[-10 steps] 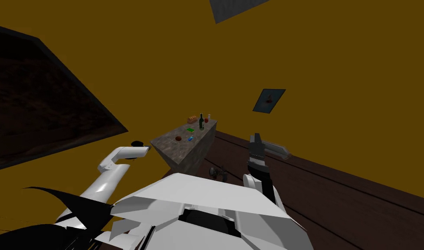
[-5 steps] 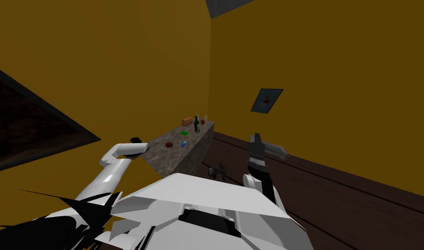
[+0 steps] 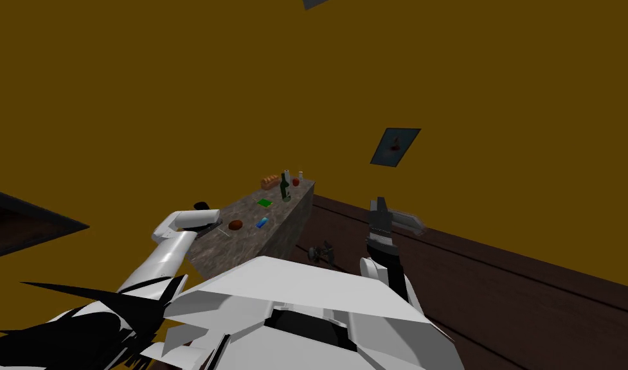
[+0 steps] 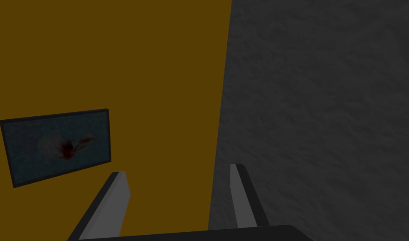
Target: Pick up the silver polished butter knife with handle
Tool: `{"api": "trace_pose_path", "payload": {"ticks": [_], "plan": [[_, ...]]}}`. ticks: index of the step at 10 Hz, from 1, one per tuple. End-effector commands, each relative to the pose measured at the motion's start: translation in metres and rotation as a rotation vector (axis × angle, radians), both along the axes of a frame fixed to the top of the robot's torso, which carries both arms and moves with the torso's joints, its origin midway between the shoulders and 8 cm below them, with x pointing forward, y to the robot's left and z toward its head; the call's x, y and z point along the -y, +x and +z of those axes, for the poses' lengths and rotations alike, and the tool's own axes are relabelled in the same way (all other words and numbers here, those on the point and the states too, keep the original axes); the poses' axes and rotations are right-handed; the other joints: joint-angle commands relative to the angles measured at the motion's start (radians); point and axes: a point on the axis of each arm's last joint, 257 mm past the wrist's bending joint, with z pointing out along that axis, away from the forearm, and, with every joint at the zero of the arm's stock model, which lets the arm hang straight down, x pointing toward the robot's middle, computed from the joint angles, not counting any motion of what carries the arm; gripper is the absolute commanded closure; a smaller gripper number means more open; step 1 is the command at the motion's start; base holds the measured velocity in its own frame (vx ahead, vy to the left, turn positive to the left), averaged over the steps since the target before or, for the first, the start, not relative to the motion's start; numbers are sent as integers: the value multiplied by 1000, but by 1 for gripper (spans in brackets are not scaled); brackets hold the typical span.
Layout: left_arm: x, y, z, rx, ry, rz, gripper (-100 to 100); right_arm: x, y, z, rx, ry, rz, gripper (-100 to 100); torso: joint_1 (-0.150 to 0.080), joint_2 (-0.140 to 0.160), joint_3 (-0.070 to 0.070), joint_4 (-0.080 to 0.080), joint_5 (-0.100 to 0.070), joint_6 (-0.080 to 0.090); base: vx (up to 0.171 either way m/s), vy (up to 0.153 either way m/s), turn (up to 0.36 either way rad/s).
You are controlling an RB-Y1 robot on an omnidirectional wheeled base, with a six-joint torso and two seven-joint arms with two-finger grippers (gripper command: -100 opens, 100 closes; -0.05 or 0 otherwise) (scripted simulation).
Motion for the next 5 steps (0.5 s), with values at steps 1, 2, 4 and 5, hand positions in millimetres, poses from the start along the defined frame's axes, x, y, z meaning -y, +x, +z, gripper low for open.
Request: {"api": "trace_pose_path", "payload": {"ticks": [1,2,4,5], "plan": [[0,0,0,0,0,0,0,0,0,0,0,0,0,0,0,0,0,0,0,0,12,-1,1],[-2,1,-4,2,-1,22,-100,0,0,0,0,0,0,0,0,4,2,1,0,0,-59,17,-141],[-4,2,-8,3,-1,44,-100,0,0,0,0,0,0,0,2,11,6,3,1,0,-94,41,-145],[-5,2,-10,4,-2,55,-100,0,0,0,0,0,0,0,3,12,7,3,1,0,-84,55,-107]]}}
